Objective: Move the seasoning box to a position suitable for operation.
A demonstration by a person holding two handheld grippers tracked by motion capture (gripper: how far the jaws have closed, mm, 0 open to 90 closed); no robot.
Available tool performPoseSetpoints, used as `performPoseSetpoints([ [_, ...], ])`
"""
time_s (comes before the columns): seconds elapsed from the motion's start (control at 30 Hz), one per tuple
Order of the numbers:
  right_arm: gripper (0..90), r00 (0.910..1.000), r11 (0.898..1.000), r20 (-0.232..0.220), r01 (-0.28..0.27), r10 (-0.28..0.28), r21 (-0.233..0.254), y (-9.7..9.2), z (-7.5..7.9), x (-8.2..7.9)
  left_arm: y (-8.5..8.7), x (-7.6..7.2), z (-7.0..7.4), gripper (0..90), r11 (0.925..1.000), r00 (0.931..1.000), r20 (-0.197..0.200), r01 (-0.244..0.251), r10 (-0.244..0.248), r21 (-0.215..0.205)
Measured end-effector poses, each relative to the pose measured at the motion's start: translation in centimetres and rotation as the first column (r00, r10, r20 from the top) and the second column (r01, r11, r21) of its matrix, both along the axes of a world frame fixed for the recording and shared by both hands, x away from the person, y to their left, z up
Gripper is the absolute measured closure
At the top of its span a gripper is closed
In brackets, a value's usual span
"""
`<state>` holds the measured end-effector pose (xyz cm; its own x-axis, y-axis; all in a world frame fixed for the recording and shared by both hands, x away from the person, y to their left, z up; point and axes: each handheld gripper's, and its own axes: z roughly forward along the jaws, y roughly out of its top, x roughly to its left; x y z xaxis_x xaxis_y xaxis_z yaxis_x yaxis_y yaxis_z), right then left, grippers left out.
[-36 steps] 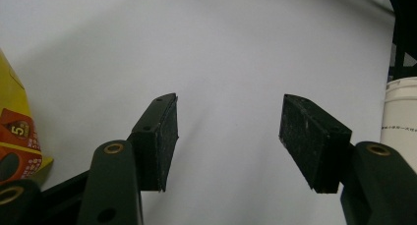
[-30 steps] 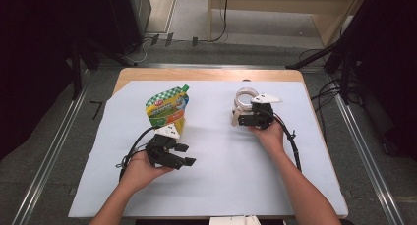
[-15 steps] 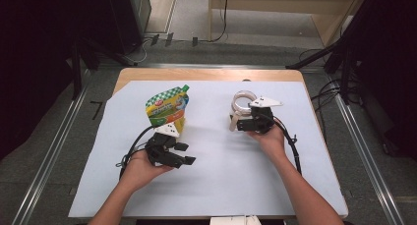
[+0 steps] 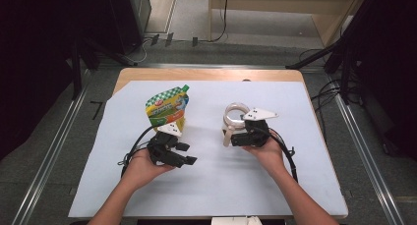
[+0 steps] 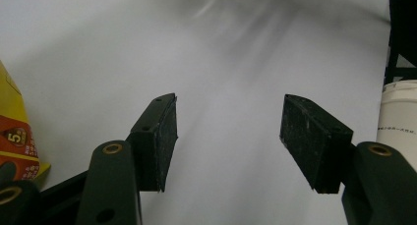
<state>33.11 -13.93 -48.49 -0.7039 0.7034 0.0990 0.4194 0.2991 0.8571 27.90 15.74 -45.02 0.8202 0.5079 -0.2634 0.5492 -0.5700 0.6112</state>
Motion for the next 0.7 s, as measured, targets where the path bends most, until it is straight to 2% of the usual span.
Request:
performPoseSetpoints([
  [0.17, 12.3, 0.9993, 0.999, -0.006, -0.037, 0.037, -0.015, 1.0, -0.1, -1.7, 0.0, 0.1, 0.0, 39.8, 1.0, 1.0, 0.0, 0.002, -0.002, -0.006],
  [0.27, 12.3, 0.997, 0.996, -0.001, -0.077, 0.077, -0.036, 1.8, -0.2, -2.9, 0.1, 0.1, 0.1, 39.8, 1.0, 1.0, 0.0, 0.002, -0.002, -0.009],
  [0.7, 12.3, 0.985, 0.984, -0.026, -0.171, 0.17, -0.044, 4.3, -1.1, -5.3, 0.6, 0.2, 0.3, 40.5, 0.9998, 0.9999, 0.0, -0.01, 0.01, -0.018],
])
